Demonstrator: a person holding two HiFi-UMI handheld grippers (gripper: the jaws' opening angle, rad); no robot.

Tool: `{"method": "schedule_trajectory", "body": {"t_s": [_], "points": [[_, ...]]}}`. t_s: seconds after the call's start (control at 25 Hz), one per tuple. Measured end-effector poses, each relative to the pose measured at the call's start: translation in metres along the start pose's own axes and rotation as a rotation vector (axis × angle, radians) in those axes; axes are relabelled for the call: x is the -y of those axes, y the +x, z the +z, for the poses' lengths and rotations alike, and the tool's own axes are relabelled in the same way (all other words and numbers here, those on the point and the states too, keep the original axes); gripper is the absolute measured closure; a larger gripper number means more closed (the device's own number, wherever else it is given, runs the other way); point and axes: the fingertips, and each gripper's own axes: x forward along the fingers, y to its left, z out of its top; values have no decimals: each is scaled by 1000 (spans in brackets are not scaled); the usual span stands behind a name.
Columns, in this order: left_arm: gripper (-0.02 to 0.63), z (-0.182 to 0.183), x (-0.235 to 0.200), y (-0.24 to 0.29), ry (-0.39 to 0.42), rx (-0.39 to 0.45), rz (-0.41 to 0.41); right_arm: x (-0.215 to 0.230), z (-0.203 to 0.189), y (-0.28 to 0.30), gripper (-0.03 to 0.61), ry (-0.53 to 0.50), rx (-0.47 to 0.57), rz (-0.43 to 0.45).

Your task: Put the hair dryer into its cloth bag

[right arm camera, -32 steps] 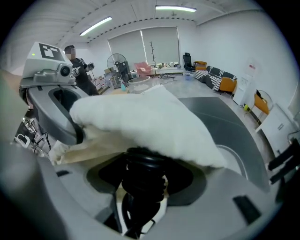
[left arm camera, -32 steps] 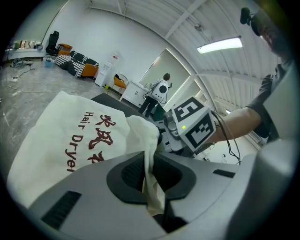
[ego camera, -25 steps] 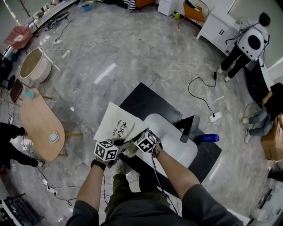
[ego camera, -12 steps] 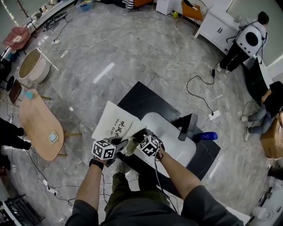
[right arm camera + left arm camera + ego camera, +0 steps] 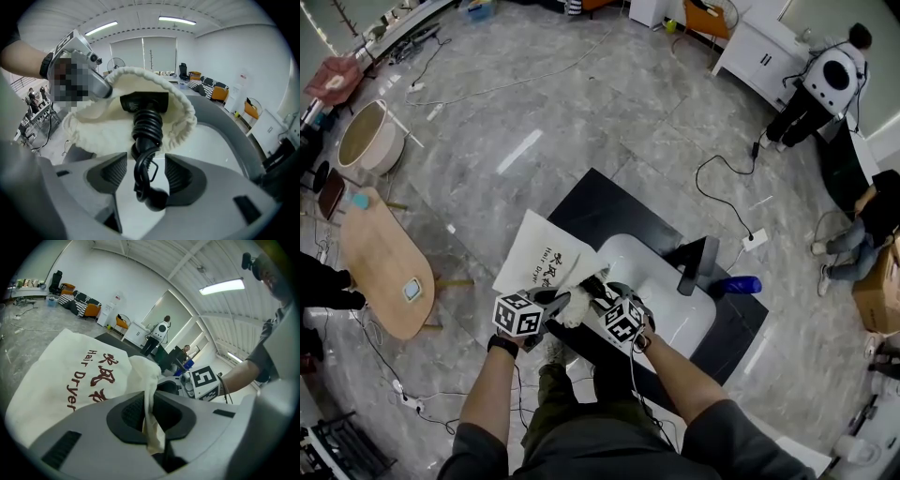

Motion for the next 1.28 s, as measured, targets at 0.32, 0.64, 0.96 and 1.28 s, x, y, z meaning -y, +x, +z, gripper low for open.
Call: {"method": "schedule_trajectory", "body": {"t_s": [0.32, 0.64, 0.96, 1.28], "points": [[586, 0, 0, 1, 1, -8, -4, -2, -2, -4, 439, -32, -8, 28], [586, 1, 5, 2, 22, -31, -29, -4, 23, -12, 443, -42, 43, 38], [586, 3, 8, 4, 45, -50, -44, -1, 59, 1, 443, -82, 77, 27], [586, 2, 6, 6, 39, -53, -49, -1, 83, 20, 439, -89, 94, 9]]}}
